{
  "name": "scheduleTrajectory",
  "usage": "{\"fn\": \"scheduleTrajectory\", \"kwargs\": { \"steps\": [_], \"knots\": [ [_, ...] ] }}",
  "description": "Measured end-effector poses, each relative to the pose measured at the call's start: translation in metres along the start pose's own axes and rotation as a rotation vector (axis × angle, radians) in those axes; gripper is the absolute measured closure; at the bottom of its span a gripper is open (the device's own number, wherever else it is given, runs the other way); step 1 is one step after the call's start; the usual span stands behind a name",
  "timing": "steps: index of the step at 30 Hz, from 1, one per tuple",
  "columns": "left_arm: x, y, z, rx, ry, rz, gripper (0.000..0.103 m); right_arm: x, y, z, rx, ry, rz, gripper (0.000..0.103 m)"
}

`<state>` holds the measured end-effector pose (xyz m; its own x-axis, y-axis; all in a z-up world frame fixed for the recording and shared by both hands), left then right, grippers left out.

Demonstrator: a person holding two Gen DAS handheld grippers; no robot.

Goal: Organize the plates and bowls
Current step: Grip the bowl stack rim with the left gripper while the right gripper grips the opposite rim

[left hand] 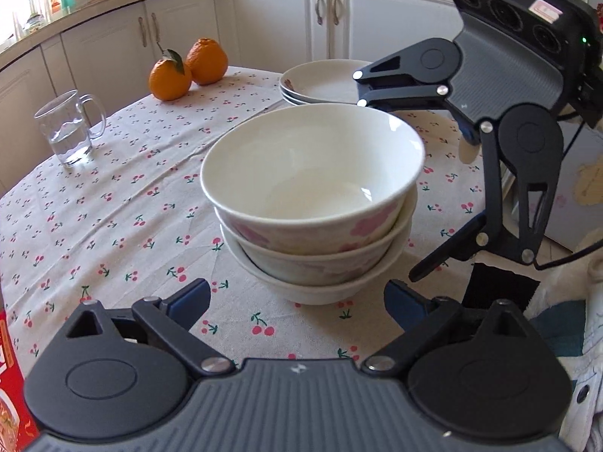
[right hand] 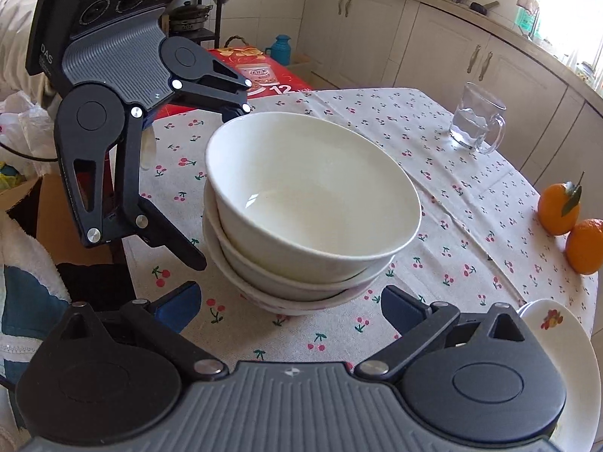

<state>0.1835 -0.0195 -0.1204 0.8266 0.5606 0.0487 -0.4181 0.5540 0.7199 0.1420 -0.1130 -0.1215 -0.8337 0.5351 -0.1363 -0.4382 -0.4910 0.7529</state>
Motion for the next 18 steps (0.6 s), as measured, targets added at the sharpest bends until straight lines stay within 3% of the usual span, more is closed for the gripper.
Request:
{"fn": "scheduleTrajectory", "kwargs": {
  "steps": [9,18],
  "knots": [
    [0.000,-0.011,0.003,0.019,-0.059,-0.113,0.008,-0.011,-0.011,0.004,0.021,0.018,0.060,0.001],
    [0.003,-0.014,0.004,0.029,-0.045,-0.127,0.007,-0.010,-0.013,0.004,0.033,0.035,0.077,0.002]
  ]
}}
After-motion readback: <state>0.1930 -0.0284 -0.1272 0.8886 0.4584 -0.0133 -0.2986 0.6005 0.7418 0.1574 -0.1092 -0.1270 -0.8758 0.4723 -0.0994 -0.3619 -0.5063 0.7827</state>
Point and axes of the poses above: each gripper's, at about its wrist camera, not at the fingertips, and y roughly against the way its jaws point, x to its left, z to its top, the point moved 9 cm from there along -y, roughly the way its jaws point, and after that the axes turned 2 degrees about -x, right-handed, at the moved point
